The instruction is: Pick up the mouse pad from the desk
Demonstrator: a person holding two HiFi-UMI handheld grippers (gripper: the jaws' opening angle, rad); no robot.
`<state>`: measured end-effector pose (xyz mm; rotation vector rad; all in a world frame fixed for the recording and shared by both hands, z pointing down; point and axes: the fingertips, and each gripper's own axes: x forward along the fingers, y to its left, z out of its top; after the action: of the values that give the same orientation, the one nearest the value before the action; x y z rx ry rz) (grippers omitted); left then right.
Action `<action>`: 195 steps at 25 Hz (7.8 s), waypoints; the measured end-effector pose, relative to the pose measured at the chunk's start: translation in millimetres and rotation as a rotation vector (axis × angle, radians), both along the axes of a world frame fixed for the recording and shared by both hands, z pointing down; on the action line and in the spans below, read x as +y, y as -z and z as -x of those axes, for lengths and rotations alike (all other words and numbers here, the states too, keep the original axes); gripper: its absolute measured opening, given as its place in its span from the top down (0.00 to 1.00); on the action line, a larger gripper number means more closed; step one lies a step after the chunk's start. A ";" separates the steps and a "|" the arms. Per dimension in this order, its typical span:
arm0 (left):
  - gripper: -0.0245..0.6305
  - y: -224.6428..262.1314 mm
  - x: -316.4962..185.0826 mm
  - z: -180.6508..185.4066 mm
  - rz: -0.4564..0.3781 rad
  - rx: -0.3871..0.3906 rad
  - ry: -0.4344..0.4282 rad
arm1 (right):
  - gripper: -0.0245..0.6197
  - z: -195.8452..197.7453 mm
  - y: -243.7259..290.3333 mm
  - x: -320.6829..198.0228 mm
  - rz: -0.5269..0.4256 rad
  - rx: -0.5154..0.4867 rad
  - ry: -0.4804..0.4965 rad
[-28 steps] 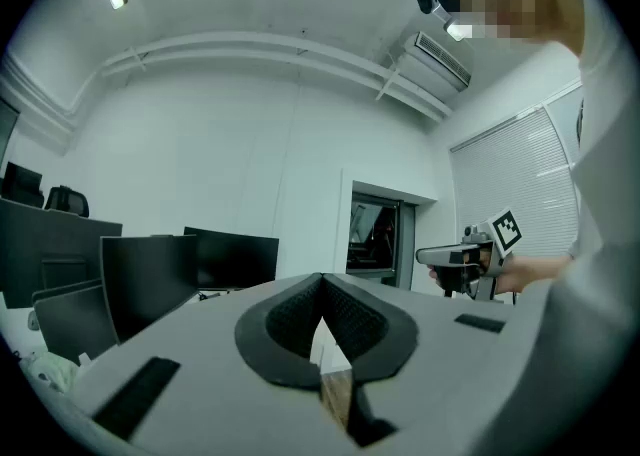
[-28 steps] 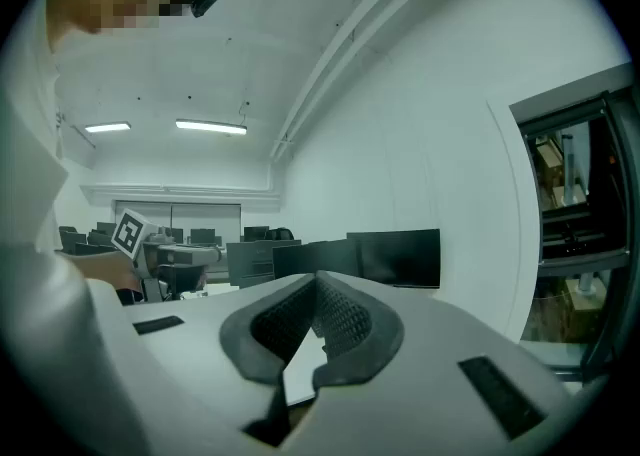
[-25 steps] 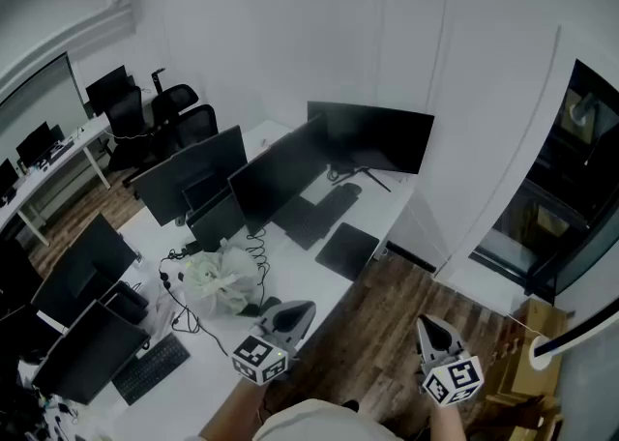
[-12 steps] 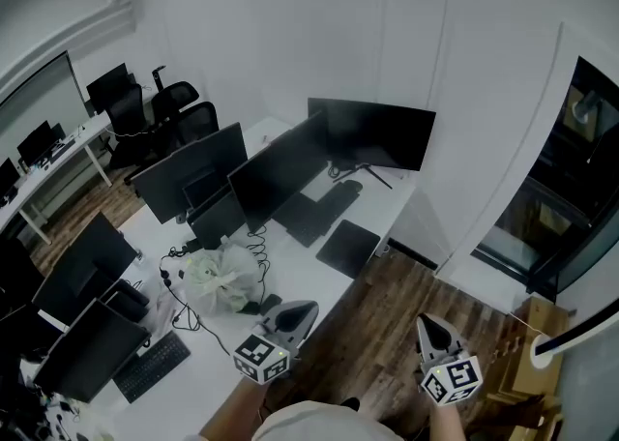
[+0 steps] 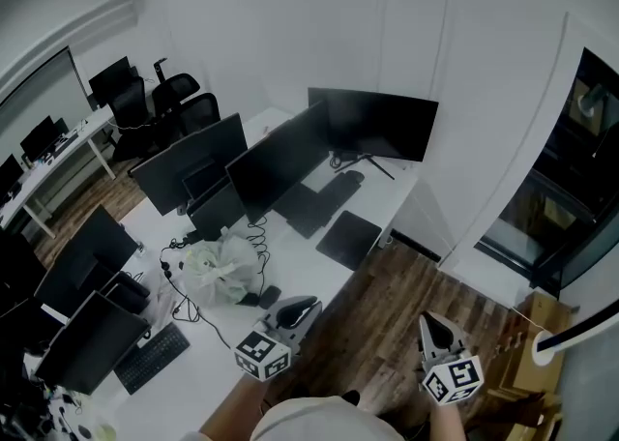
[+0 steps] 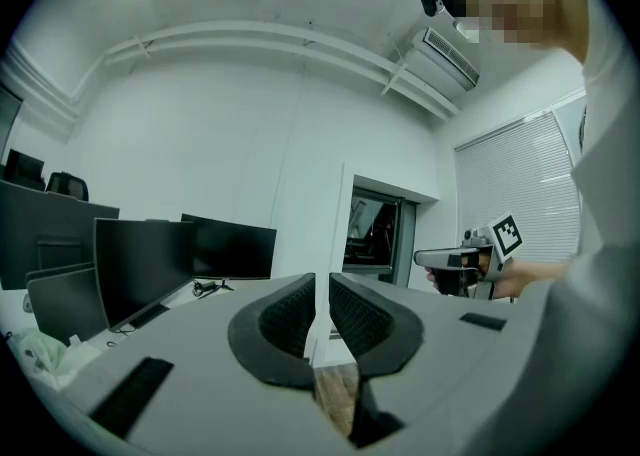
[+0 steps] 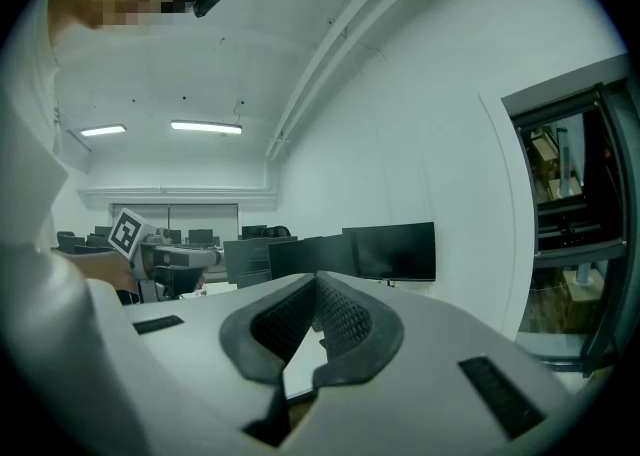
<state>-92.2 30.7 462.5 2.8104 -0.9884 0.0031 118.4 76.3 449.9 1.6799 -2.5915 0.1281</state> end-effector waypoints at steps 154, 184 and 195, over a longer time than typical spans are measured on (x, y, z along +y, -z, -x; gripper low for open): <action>0.88 -441.3 -441.9 -133.8 0.664 -0.677 0.152 | 0.94 -34.7 -305.1 -535.8 0.599 0.042 0.570; 0.89 -197.9 -246.2 -54.6 0.401 -0.265 0.567 | 0.94 -2.4 -129.5 -352.9 0.237 0.179 0.638; 0.89 -119.5 -181.9 -59.9 0.257 -0.157 0.601 | 0.94 -21.2 -67.7 -286.5 0.168 0.137 0.628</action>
<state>-32.4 -151.2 582.0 2.2153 -1.6923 0.2586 139.6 -210.2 517.6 0.7406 -2.7613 0.1845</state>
